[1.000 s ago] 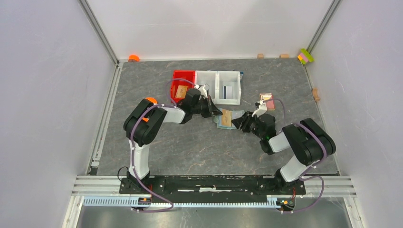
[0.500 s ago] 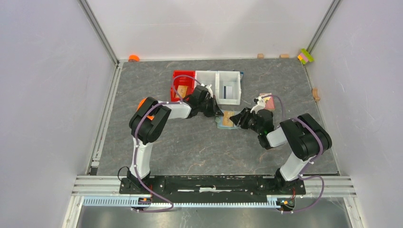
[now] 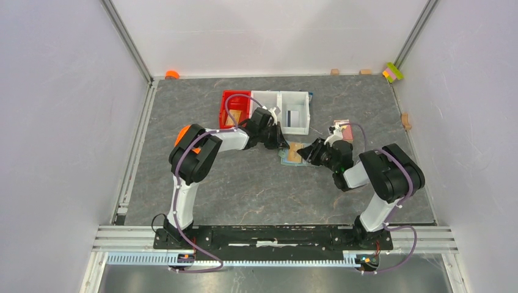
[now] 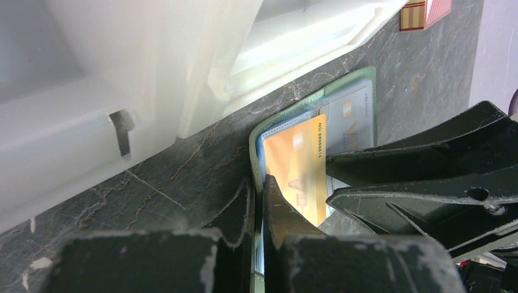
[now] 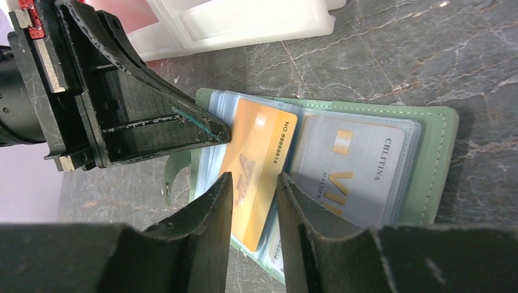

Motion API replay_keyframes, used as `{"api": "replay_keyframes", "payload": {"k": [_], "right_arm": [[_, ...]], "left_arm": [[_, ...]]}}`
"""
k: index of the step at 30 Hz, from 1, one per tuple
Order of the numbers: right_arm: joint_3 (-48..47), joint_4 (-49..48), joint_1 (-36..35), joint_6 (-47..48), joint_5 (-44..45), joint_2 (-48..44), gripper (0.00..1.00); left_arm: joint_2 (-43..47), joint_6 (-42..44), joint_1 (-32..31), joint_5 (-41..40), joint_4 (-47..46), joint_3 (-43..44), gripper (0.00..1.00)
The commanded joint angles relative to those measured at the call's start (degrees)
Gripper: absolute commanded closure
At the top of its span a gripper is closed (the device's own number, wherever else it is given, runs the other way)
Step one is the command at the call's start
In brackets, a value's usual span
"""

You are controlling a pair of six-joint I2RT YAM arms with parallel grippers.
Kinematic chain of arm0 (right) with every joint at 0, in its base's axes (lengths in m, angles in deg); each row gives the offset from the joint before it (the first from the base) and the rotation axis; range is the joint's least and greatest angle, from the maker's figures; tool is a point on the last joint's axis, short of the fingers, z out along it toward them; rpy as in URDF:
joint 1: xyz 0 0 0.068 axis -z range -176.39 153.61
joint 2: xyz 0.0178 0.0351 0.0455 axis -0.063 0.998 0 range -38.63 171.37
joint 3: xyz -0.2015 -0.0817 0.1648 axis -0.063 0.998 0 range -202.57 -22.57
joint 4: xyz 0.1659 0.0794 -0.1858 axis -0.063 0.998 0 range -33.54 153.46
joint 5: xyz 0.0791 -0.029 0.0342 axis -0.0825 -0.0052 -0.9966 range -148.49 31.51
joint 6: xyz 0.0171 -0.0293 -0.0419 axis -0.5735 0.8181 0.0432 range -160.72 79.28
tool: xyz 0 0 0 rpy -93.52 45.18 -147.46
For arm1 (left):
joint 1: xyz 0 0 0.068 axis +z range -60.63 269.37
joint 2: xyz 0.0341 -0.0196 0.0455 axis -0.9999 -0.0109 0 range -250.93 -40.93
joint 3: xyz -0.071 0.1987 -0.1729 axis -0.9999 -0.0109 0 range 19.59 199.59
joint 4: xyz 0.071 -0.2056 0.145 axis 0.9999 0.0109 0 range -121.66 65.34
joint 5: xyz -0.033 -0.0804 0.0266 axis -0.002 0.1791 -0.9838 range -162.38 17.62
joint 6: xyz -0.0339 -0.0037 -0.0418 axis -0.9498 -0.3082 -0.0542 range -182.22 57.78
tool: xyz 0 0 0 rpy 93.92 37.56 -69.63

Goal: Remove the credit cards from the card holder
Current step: Remove the credit card from the card holder.

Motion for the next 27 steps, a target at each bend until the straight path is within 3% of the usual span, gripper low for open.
{"api": "replay_keyframes", "payload": {"k": [1, 9, 17, 27], "right_arm": [[1.74, -5.13, 0.58, -2.75, -2.52, 1.79, 0.64], [1.89, -8.42, 0.88, -4.08, -4.39, 2.95, 0.72], [2.48, -9.94, 1.02, -3.37, -5.08, 1.19, 0.99], [5.59, 0.30, 2.24, 0.47, 5.68, -6.67, 1.00]], "left_arm": [[-3.10, 3.17, -1.59, -0.20, 5.41, 1.30, 0.98], [-4.52, 3.68, -2.69, 0.24, 7.63, 3.18, 0.98], [-4.70, 3.87, -2.80, 0.35, 8.30, 3.64, 0.98], [-2.10, 3.97, -2.19, -3.54, 8.09, 1.78, 0.86]]}}
